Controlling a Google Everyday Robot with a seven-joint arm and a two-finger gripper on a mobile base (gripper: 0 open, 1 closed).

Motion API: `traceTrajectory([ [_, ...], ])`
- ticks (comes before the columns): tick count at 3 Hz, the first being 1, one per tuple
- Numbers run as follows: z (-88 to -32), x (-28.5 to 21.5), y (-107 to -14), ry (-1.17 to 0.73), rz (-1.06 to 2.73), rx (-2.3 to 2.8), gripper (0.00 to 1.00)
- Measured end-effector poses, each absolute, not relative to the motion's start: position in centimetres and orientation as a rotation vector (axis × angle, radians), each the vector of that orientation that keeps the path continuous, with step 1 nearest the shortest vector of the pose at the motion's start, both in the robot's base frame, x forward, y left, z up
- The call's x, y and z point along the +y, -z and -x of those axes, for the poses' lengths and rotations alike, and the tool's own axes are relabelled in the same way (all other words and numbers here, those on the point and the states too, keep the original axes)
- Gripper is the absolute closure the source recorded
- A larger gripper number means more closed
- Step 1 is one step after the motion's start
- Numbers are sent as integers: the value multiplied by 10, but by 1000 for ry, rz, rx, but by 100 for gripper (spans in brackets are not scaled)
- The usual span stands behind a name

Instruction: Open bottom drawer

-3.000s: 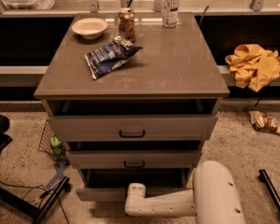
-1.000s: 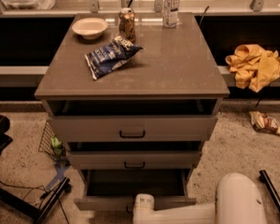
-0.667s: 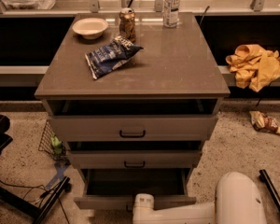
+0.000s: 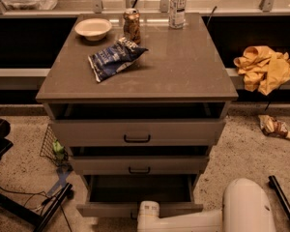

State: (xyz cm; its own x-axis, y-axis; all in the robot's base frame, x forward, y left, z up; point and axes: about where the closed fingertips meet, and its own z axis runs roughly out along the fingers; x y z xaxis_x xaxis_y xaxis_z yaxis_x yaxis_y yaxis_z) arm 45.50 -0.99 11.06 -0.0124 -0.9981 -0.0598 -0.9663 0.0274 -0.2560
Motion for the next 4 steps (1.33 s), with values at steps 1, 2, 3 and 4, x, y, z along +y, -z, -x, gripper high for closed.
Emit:
traceTrajectory([
  [1, -454, -10, -110, 208, 2038, 2080, 51],
  [2, -454, -13, -128, 246, 2051, 2073, 74],
  [3, -457, -15, -146, 282, 2050, 2070, 100],
  [4, -458, -28, -191, 405, 2061, 2074, 100],
])
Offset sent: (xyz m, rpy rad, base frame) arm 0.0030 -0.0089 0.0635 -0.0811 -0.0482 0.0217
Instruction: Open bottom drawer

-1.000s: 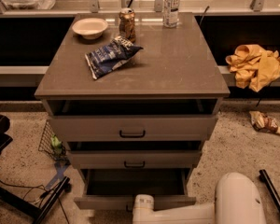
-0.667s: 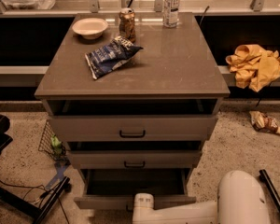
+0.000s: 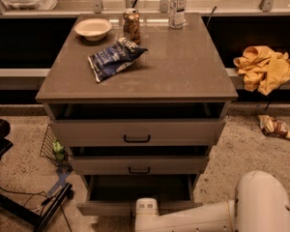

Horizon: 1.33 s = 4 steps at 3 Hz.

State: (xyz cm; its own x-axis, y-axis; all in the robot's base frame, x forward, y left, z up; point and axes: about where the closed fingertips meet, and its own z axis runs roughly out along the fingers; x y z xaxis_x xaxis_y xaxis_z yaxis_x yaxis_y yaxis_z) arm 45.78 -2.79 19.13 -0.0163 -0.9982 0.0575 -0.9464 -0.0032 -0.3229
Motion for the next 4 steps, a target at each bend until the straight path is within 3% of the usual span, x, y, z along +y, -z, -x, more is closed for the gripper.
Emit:
traceTrajectory([
  [1, -474, -59, -260, 565, 2025, 2042, 100],
  [4, -506, -80, -278, 583, 1965, 2003, 100],
])
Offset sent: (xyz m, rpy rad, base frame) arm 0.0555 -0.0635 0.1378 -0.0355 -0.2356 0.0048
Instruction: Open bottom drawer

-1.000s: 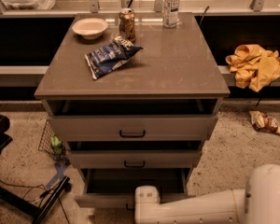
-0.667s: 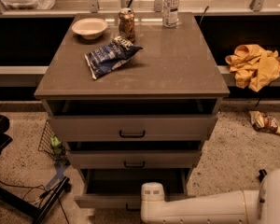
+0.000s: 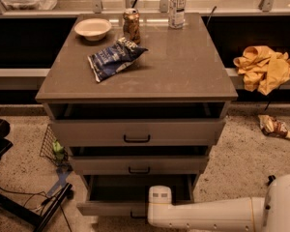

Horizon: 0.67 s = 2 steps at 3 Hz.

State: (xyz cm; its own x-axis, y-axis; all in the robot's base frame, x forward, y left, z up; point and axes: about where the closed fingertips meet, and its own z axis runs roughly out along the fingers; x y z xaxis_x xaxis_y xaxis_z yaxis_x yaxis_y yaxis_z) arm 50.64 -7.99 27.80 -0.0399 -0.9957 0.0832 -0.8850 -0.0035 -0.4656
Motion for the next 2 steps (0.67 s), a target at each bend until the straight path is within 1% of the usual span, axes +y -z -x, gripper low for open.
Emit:
traceTrajectory([
  [1, -578, -105, -230, 517, 1909, 2047, 100],
  [2, -578, -105, -230, 517, 1909, 2047, 100],
])
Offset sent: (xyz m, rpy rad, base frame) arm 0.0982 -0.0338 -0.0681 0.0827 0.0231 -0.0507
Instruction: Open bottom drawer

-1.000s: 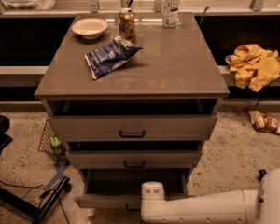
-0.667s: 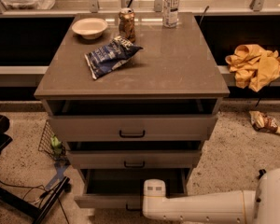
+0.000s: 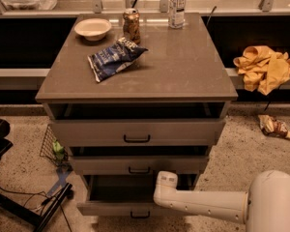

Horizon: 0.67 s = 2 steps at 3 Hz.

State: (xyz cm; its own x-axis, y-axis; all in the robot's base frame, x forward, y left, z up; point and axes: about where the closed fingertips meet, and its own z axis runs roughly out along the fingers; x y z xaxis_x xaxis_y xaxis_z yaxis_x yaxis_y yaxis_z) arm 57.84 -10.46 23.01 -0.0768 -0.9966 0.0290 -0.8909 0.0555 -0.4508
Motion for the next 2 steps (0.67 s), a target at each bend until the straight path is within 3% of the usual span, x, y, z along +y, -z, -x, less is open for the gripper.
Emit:
traceTrajectory([
  [2, -583, -111, -160, 399, 1907, 2102, 100],
])
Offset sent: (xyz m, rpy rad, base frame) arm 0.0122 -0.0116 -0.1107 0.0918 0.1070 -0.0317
